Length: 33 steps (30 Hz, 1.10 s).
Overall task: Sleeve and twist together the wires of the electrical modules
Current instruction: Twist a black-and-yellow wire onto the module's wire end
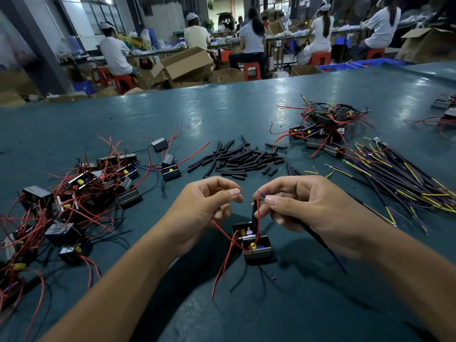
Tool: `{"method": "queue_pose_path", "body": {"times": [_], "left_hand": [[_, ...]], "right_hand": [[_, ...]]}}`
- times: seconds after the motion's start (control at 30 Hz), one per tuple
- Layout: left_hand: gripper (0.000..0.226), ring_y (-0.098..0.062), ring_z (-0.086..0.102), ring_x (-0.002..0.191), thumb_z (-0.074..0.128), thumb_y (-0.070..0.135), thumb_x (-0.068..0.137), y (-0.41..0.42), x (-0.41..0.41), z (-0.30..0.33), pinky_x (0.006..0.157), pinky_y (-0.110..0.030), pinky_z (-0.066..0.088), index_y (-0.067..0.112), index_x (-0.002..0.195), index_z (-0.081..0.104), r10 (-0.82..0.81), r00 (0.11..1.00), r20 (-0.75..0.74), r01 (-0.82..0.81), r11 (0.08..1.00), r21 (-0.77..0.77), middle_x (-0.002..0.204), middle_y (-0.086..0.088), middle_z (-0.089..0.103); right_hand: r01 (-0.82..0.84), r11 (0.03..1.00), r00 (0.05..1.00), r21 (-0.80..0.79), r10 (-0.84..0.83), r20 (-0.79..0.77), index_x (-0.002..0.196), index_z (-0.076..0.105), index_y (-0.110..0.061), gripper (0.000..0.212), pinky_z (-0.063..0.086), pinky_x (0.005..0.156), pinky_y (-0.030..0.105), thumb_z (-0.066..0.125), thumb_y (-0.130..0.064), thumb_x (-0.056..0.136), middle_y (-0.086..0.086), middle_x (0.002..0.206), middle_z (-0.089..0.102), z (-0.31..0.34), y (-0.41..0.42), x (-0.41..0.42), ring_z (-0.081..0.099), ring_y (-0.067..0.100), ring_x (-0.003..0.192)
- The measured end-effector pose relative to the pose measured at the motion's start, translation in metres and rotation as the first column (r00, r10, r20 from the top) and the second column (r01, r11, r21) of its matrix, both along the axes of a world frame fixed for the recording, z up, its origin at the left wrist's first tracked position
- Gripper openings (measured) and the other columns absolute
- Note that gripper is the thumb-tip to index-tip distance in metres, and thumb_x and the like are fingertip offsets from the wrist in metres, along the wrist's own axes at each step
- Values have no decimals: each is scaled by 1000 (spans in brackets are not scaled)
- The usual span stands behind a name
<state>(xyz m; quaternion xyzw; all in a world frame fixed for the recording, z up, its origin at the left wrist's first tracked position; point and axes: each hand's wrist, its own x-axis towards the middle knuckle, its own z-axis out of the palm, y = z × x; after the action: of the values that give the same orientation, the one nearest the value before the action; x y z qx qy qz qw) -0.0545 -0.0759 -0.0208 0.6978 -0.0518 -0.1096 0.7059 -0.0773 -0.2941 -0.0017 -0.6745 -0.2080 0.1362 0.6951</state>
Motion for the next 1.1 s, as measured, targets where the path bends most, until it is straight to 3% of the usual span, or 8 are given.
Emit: {"method": "queue_pose_path", "body": {"times": [0.13,0.23,0.37,0.5,0.57,0.67,0.8,1.1], "left_hand": [[11,-8,52,54,62,12,98,-8,8,10,45,-17,38,8,106,68,-109,984,142,80,977,199,76,7,72],[18,-9,51,52,63,17,98,-17,13,16,43,-18,37,7,112,68,-205,973,102,165,937,309,65,8,64],[18,-11,46,52,65,11,95,-26,14,10,45,-17,37,1,110,69,-165,986,34,155,969,192,70,1,65],[9,-14,52,61,68,4,89,-24,8,2,56,-20,44,4,98,72,-114,990,79,108,991,76,79,-7,67],[10,-15,56,64,68,6,90,-20,3,-1,59,-22,48,3,99,71,-113,989,95,111,993,32,82,-7,70],[13,-16,61,66,65,12,94,-15,-4,-3,63,-25,53,2,99,71,-104,985,140,103,995,13,85,-7,73],[16,-18,63,71,56,7,99,-10,-12,-9,68,-26,54,6,99,73,-71,981,183,77,997,-24,92,-11,75],[15,-20,67,73,66,12,89,-8,-17,-14,73,-27,57,7,104,67,-153,942,300,144,988,55,95,-21,72]], "right_hand": [[-7,998,1000,-69,7,11,103,62,3,28,44,51,17,63,-19,86,14,93,76,3,-6,-1,64,13,66],[-17,990,999,-137,21,29,102,61,2,26,47,55,19,61,-21,89,12,93,76,4,-8,0,69,16,71],[16,983,999,-184,-7,45,99,63,-2,21,47,53,20,61,-21,91,12,87,76,5,-10,0,67,15,68],[104,965,993,-239,-89,74,92,69,-11,10,43,50,19,64,-20,91,1,73,70,5,-11,0,55,12,59],[138,947,988,-288,-110,112,88,72,-18,12,42,52,18,66,-29,88,-8,66,61,5,-10,0,49,10,54],[161,935,984,-315,-129,121,87,72,-19,14,46,54,21,66,-32,87,-5,73,66,7,-8,-1,54,10,57],[155,954,987,-256,-161,-3,90,67,-7,12,44,44,23,61,-16,95,8,82,72,8,-3,-4,64,17,65],[62,992,943,-107,-93,-319,97,65,-4,15,32,35,17,60,-18,93,11,81,67,5,4,-5,54,14,57]]}}
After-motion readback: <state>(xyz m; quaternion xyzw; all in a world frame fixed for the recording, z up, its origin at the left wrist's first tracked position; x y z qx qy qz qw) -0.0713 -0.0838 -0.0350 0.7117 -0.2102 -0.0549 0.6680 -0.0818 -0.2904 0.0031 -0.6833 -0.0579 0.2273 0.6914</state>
